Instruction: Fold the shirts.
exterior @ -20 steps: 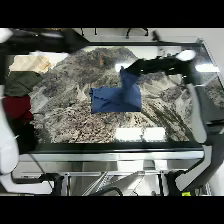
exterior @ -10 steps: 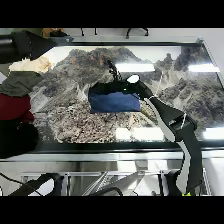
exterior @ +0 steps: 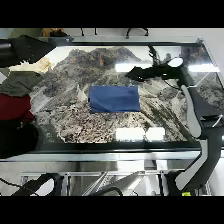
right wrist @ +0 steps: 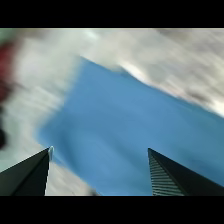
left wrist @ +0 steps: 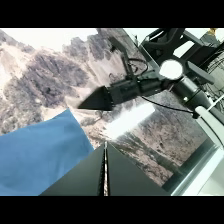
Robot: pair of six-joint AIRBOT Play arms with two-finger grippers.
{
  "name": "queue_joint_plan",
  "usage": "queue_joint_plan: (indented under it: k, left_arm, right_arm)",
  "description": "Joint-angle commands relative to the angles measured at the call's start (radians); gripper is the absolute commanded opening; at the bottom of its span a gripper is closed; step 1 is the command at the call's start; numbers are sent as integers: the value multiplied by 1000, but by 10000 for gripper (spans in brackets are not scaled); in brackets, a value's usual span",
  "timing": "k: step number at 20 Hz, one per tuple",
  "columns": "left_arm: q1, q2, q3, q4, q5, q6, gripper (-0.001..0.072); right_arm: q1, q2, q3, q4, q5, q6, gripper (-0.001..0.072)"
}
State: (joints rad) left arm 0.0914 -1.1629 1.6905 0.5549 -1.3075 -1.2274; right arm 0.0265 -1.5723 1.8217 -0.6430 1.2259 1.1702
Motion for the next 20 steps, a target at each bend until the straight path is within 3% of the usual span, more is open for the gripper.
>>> queue_joint_plan:
  k: [1,10,15,16,18,20]
  left_arm:
    - [0,1,-2,-1,5,5,16]
    - [0,1,-2,-1,5,4,16]
    - [0,1,-2,0,5,4,17]
    - [0,1,-2,0,5,4,17]
    - [0,1,-2,0,5,4,16]
    - [0,1,-2,0,5,4,16]
  right_arm:
    - [-62,6,-66,-266,87,118,670]
    - [-30,-97,-145,-245,10,101,670]
    - [1,-123,-145,-80,5,26,653]
    - [11,-124,-145,-57,0,10,536]
    - [21,-122,-144,11,-3,-47,40]
    - [11,-103,-141,106,-2,-95,21]
